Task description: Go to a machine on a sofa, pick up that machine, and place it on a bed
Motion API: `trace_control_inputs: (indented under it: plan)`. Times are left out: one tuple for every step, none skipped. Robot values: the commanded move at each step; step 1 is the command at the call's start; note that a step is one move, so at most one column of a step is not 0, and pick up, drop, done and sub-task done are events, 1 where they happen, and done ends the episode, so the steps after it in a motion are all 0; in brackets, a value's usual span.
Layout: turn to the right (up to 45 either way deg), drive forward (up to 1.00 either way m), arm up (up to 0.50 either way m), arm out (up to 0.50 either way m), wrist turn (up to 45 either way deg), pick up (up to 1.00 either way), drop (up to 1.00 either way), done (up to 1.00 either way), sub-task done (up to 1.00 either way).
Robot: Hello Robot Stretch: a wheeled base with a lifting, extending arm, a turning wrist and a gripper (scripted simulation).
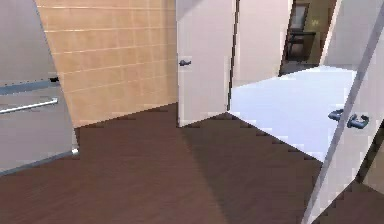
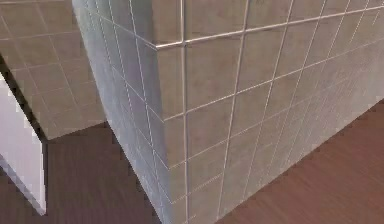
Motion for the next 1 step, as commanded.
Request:
trace_control_inputs:
  plan:
    - [9.0, 0.0, 0.0, 0.0, 0.0, 0.0, 0.0, 0.0, 0.0]
